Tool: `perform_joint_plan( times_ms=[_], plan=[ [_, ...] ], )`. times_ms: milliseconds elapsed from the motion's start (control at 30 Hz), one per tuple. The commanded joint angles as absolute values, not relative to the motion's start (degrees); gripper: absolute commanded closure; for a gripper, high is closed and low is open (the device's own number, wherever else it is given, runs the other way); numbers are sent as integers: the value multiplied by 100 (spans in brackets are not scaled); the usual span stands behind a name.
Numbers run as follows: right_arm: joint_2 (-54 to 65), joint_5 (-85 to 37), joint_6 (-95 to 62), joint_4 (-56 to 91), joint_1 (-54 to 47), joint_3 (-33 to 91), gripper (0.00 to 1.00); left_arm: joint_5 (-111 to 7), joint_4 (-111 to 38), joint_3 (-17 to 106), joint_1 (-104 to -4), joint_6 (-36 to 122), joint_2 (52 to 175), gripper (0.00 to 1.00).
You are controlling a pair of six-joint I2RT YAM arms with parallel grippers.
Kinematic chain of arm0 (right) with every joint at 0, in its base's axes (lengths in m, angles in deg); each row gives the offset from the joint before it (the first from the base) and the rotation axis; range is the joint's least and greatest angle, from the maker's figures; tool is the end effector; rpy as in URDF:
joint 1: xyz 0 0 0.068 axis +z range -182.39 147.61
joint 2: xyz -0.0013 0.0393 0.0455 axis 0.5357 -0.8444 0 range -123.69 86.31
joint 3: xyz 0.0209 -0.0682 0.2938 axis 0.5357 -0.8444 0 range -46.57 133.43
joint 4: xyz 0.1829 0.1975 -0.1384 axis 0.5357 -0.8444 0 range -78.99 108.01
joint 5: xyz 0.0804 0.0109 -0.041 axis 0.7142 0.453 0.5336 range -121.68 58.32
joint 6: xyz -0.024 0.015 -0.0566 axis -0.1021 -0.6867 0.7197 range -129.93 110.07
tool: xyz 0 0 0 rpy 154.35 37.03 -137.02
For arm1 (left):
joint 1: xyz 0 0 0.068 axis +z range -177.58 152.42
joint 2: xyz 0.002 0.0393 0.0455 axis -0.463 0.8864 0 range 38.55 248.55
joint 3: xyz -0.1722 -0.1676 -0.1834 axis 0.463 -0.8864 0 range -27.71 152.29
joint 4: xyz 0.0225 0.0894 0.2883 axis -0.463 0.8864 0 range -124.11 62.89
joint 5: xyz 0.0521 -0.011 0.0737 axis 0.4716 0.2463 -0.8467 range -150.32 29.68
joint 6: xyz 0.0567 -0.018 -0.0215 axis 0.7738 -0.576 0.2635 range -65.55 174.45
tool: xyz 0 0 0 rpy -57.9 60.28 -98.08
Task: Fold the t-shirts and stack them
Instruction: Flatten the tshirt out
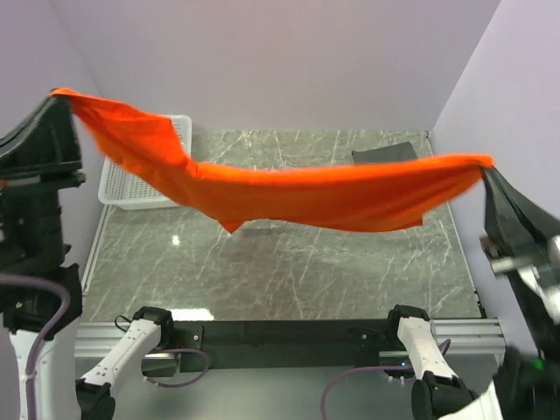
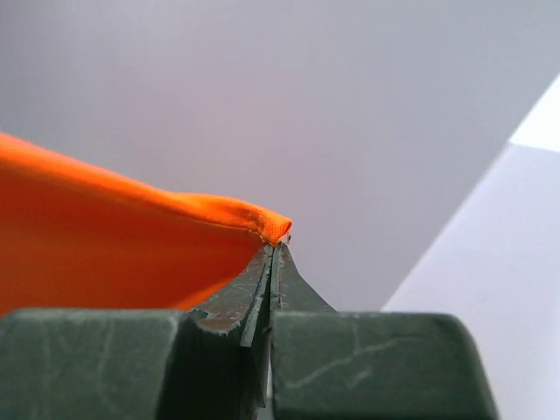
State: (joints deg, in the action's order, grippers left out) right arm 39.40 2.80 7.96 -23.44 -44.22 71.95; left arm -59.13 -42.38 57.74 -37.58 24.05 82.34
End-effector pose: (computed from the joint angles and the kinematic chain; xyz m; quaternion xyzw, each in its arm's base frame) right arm -0.0416 0.0369 0.6786 -0.2817 0.4621 -0.0694 0.8380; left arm 0.0611 -0.0118 0.6476 -0.0510 0.3389 -0.3276 0.8804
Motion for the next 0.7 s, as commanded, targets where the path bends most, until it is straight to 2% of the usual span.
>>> perform_joint_plan(
  times_ms=[0, 133, 233, 400, 467, 667],
  plan=[
    [3938, -628, 492, -2523, -4469, 7524, 100, -6014, -3596, 6079, -3768, 2544, 8460, 99],
    [4008, -944, 554, -2462, -4540, 7271, 100, -6014, -3551, 6160, -3812, 2562, 8539, 99],
    [4087, -884, 580, -2400, -4531, 6578, 100, -6006, -3604, 5888, -3848, 2544, 8714, 99],
    [4228, -444, 309, -1622, -4540, 4294, 100, -6014, -4007, 4939, -3865, 2404, 9197, 99],
    [4211, -234, 176, -1155, -4531, 3077, 100, -6014, -4245, 4553, -3865, 2351, 9663, 99],
    [3105, -127, -105, 1101, -4522, 998, 100, -5891, -4852, 4488, -3874, 2061, 11964, 99]
  ],
)
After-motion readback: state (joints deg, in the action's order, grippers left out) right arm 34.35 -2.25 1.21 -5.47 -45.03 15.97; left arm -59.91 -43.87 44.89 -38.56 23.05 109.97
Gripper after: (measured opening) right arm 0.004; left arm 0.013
